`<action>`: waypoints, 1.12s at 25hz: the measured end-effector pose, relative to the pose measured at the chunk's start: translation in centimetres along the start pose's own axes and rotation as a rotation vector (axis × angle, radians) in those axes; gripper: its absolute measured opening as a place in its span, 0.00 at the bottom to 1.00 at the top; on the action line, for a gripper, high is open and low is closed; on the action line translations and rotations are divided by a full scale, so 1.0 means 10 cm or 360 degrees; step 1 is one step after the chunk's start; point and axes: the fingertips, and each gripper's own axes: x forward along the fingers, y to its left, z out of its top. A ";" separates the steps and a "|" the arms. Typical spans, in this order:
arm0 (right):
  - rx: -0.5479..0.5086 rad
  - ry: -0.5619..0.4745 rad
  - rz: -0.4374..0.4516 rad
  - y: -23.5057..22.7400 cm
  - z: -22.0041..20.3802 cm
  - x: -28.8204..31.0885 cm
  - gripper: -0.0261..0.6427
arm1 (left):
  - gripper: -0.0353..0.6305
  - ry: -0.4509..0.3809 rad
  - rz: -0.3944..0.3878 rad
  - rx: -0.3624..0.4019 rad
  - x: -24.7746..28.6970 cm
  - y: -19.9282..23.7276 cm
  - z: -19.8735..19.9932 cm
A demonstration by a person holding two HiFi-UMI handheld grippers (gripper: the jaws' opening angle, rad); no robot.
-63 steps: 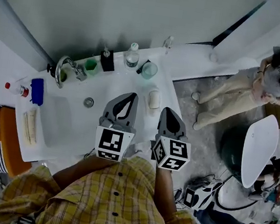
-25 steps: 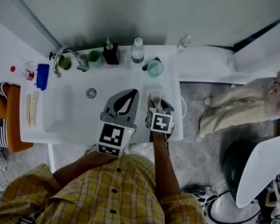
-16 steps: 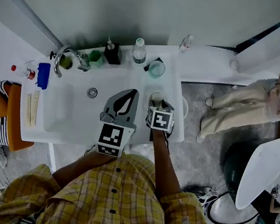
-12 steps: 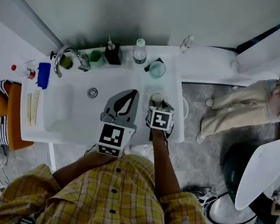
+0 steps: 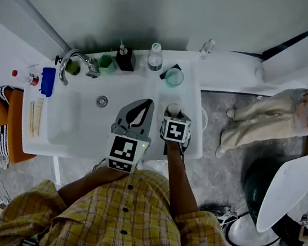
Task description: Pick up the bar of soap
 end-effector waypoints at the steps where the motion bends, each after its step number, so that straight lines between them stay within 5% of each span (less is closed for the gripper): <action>1: 0.0002 0.0008 -0.0010 -0.01 -0.01 0.01 0.34 | 0.07 0.0002 0.0002 -0.0002 0.00 0.01 -0.01; 17: 0.0028 0.0031 -0.0095 -0.05 0.02 -0.02 0.35 | 0.07 0.0020 0.0005 -0.0003 0.03 0.05 -0.05; 28: 0.0084 -0.0078 -0.0013 -0.01 0.12 -0.24 0.35 | 0.07 0.0020 -0.0011 0.0002 0.03 -0.02 -0.05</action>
